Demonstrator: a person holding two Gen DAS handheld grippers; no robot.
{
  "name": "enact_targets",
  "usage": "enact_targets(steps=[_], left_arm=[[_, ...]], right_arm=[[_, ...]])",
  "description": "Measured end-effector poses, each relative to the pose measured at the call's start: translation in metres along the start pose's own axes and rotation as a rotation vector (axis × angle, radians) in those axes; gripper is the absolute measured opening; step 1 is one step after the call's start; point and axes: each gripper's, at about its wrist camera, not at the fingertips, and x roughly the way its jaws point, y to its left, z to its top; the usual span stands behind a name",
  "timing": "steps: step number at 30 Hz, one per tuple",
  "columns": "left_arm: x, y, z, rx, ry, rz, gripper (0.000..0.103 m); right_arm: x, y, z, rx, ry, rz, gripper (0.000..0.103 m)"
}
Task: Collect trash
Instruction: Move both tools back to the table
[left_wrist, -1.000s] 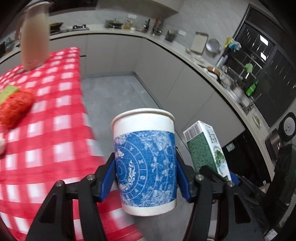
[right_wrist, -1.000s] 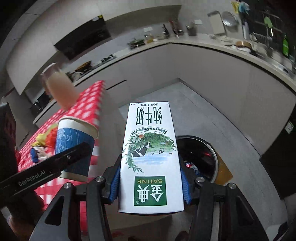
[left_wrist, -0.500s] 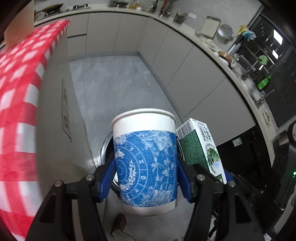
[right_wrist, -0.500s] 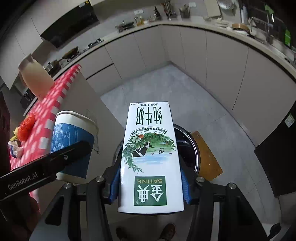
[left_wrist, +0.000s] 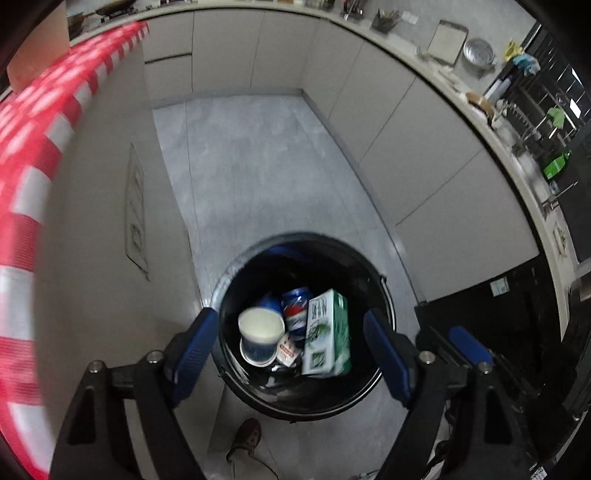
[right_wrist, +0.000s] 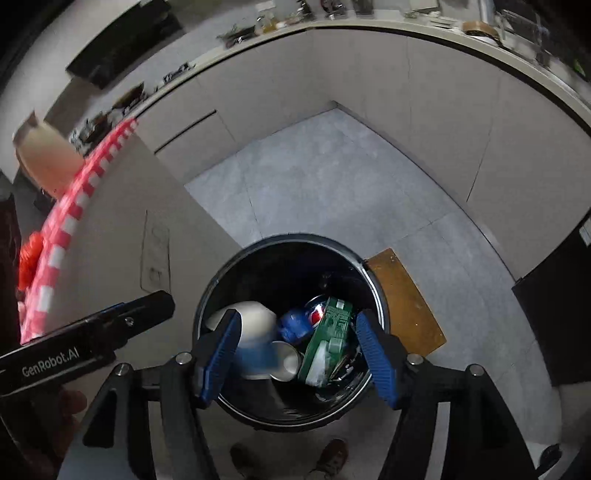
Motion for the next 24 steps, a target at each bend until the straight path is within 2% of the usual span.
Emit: enact_targets(steps=[10,17,24], left_arm=[[-0.079,0.015,0.006,0.015,-0.118,0.001,0.082],[-0.113,0.041,0.002,-0.024,-0.185,0.027,0.082],[-0.152,0.092,-0.015,-0.1,-0.248,0.092,0.082]], right_arm=[[-0.056,0.029,0.002,-0.017,-0.069,0.044,0.067],[-0.088,0.084,-0.003,-0.08,-0.106,0.109,0.067],[-0.098,0.148,-0.011,-0.156,-0.119,0.197,0.067]])
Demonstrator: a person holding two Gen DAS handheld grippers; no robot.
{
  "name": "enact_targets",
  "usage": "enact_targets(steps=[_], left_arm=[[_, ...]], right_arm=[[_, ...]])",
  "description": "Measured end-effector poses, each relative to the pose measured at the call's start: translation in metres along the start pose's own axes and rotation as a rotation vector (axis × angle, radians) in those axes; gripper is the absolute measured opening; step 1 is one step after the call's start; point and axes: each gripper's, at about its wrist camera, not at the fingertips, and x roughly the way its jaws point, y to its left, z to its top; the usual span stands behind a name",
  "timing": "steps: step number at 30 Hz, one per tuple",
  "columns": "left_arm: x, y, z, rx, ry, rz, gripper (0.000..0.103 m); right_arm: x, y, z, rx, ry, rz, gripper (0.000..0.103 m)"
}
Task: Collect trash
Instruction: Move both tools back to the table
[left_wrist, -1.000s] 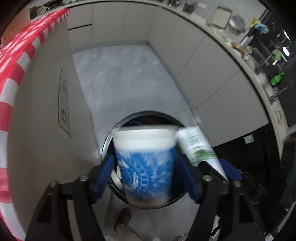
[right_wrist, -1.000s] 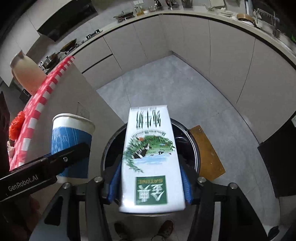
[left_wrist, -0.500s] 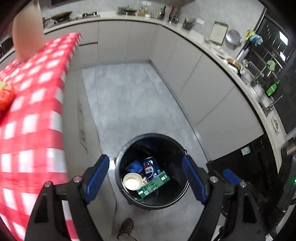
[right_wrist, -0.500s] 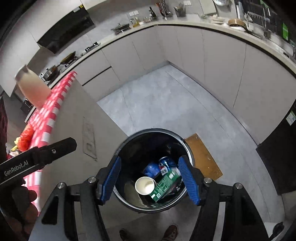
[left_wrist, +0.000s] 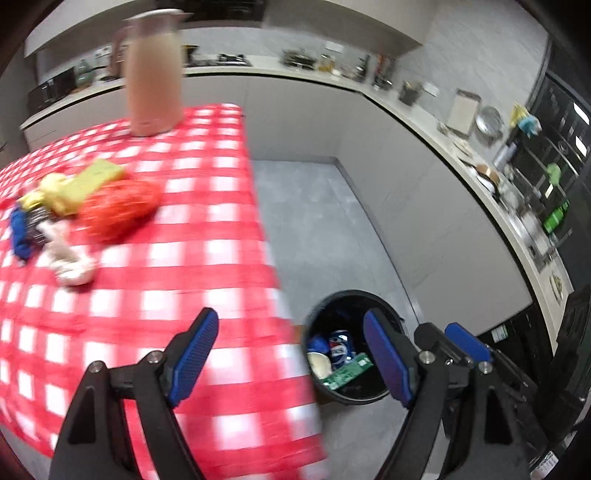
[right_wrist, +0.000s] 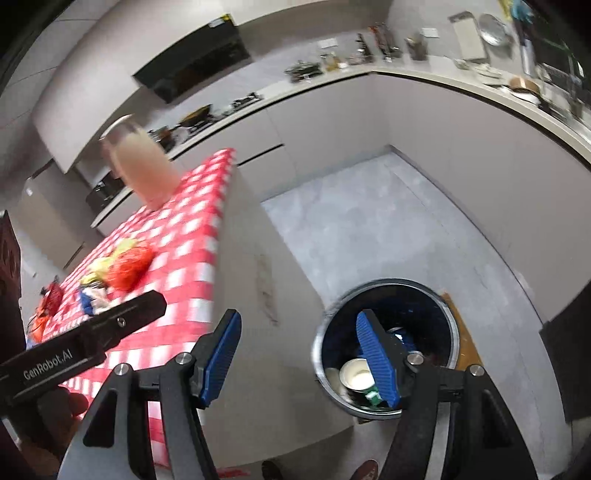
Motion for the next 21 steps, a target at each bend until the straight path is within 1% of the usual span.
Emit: enact_targets(steps=[3,6,9,12,21], left_arm=[[-0.014,0.032,-0.001,-0.031,-0.028,0.031,0.082],[-0.025,0.061,-0.001,-0.05,-0.052,0.058,0.082],[-0.034,0.094,0.002,-0.09,-0.07,0.066,0.082],[-0.039,0.122,0.005,-0.11,-0.074,0.075,0.082],[-0.043,0.21,0.012,-0.174,-0.083,0.117,0.082]], right_arm=[[0.005,0.03,0.001,-0.034,0.0,0.032,0.067],[0.01,0.068,-0.002,-0.058,-0.004,0.057,0.067],[0.017,0.1,-0.004,-0.078,0.002,0.069,0.067],[0.024,0.136,-0.006,-0.115,0.007,0.073,0.067],[0.058,0.215,-0.008,-0.157,0.024,0.093,0.068]])
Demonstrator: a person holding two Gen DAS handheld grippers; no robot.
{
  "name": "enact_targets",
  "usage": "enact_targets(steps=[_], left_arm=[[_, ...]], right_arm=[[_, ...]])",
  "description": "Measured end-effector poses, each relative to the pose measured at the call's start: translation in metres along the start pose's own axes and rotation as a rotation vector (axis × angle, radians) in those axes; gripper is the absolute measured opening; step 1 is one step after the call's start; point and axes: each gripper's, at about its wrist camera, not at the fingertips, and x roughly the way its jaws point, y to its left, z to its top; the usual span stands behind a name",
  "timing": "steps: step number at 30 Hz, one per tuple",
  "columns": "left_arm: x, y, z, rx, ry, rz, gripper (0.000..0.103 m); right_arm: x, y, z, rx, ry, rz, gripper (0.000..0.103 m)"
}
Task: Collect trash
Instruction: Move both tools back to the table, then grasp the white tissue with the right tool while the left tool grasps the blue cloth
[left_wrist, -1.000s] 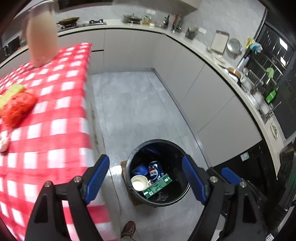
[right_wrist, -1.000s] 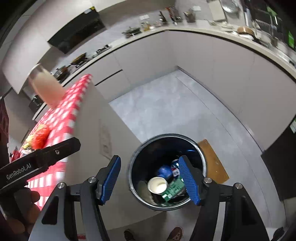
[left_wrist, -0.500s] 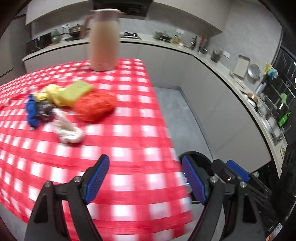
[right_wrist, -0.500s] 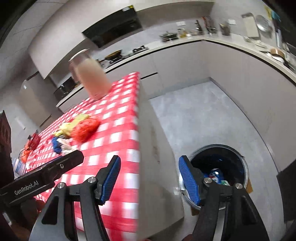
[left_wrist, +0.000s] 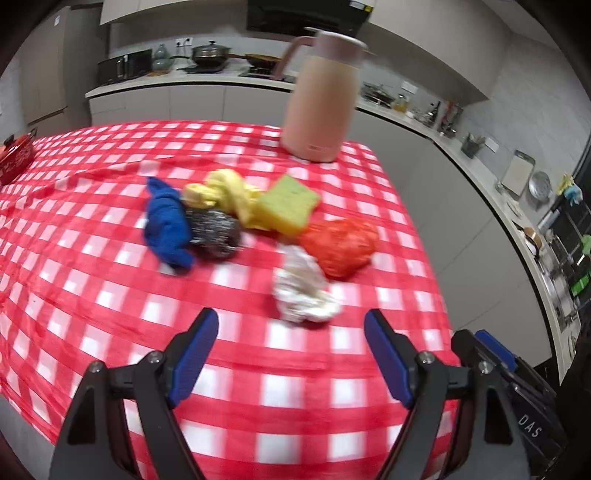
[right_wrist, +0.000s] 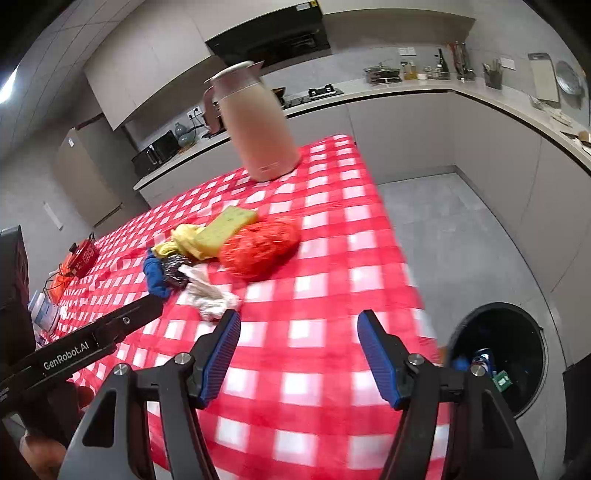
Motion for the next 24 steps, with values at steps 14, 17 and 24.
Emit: enact_targets(steps=[14,17,24], left_arm=[[0.022,0.073,0.023,-0.008,0.021,0.024,0.082],[0.028,0.085,0.027,-0.008,0.029,0.027,0.082],[0.042,0.111,0.037,-0.016,0.04,0.038,0.082]], right_arm=[[0.073,0.073,-0.001,-0.047,0.075,0.019,0.068],[0.092,0.084,-0.001,-0.051,0.095,0.014,0.068],[0.127,0.095,-0.002,-0.059,0.131,-0.023,0.068]])
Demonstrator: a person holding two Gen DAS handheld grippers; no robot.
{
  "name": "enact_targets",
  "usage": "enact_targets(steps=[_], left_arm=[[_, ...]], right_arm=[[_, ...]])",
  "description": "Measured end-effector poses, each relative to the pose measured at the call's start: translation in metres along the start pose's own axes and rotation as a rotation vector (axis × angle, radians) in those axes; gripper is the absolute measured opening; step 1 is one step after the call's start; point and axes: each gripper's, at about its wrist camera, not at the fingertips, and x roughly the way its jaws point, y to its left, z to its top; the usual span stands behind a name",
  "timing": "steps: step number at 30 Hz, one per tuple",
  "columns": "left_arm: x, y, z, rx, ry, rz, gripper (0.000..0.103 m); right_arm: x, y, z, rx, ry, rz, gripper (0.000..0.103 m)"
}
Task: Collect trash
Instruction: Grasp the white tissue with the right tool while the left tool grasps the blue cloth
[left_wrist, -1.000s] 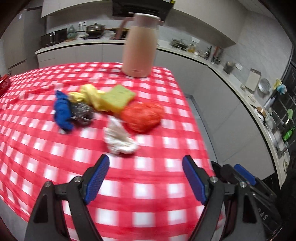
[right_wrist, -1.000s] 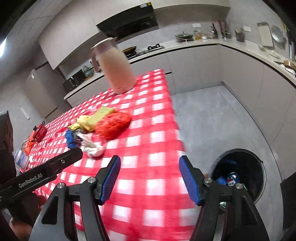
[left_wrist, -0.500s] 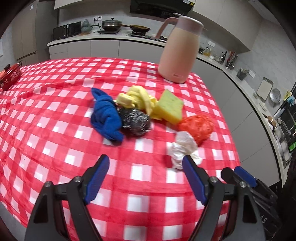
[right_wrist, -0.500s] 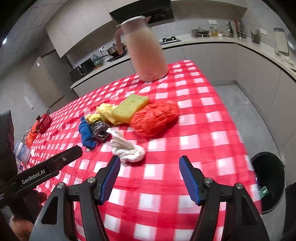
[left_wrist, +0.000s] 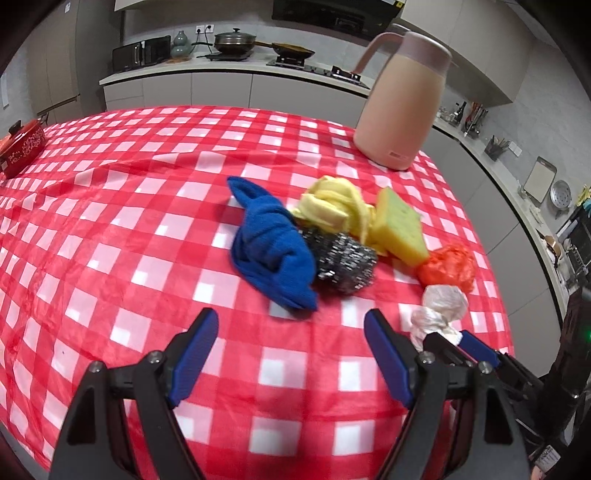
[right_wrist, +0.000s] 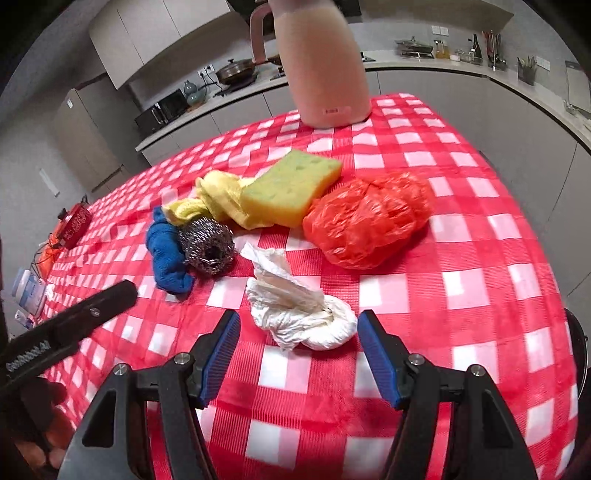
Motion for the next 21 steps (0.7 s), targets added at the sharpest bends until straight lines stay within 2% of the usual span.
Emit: enact_targets(steps=[4,5,11,16,17,21], left_arm=[[0.009,0.007,0.008,-0.004,0.008,-0.006,0.082],[0.012,0.008,0.01,-0.002,0.01,-0.008,0.082],[0.026,0.012,0.02,0.002,0.019,-0.018,0.082],[0.038,0.015,0.029,0.001,0.022,-0.018,0.082],[0.041,0.016,0.031,-0.001,0.023,-0.019,0.082],[0.053,0.023,0.036,-0.014,0.029,-0.023,0.082]], right_arm=[[0.011,0.003,0.0,-0.002,0.013,0.0,0.067],[0.013,0.005,0.0,-0.004,0.011,-0.003,0.062],[0.013,0.009,0.003,-0.01,-0.014,0.002,0.051],[0.018,0.013,0.008,-0.018,0.002,0.007,0.05],[0.02,0.015,0.009,-0.029,0.012,0.006,0.054],[0.023,0.017,0.012,-0.029,-0.005,-0.006,0.057]])
